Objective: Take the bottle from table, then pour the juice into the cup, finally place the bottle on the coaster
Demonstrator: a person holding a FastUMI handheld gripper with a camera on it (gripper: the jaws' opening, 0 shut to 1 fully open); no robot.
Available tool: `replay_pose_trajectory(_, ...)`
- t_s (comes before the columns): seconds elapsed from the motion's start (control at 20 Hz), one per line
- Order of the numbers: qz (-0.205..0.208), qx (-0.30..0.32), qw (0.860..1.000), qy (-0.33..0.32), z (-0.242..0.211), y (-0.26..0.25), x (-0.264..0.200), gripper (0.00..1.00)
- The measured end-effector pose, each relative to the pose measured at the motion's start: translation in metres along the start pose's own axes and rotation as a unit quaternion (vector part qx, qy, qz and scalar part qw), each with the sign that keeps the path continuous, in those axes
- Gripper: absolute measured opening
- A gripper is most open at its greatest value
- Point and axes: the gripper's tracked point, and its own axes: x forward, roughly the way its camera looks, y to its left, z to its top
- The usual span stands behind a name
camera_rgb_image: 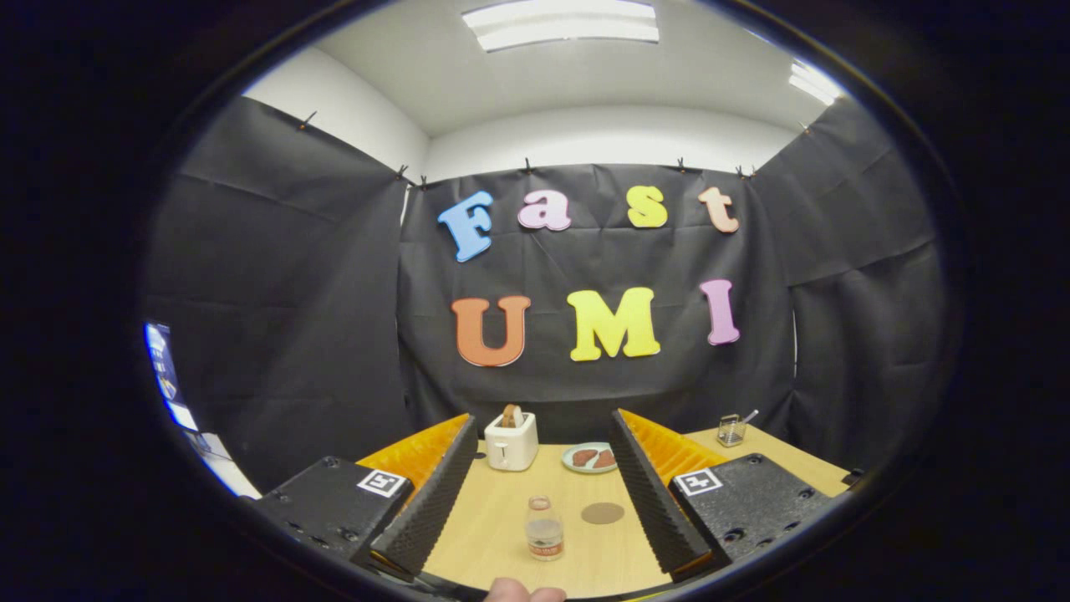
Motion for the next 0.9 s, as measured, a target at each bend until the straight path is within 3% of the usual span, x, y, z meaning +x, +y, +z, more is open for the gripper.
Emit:
replay_pose_trajectory(0.6, 0.020, -0.008, 1.000, 0.009, -0.018, 0.023, -0.012, 1.00)
replay_pose_trajectory(0.9, 0.022, -0.032, 0.999, 0.027, -0.066, 0.026, -0.008, 1.00)
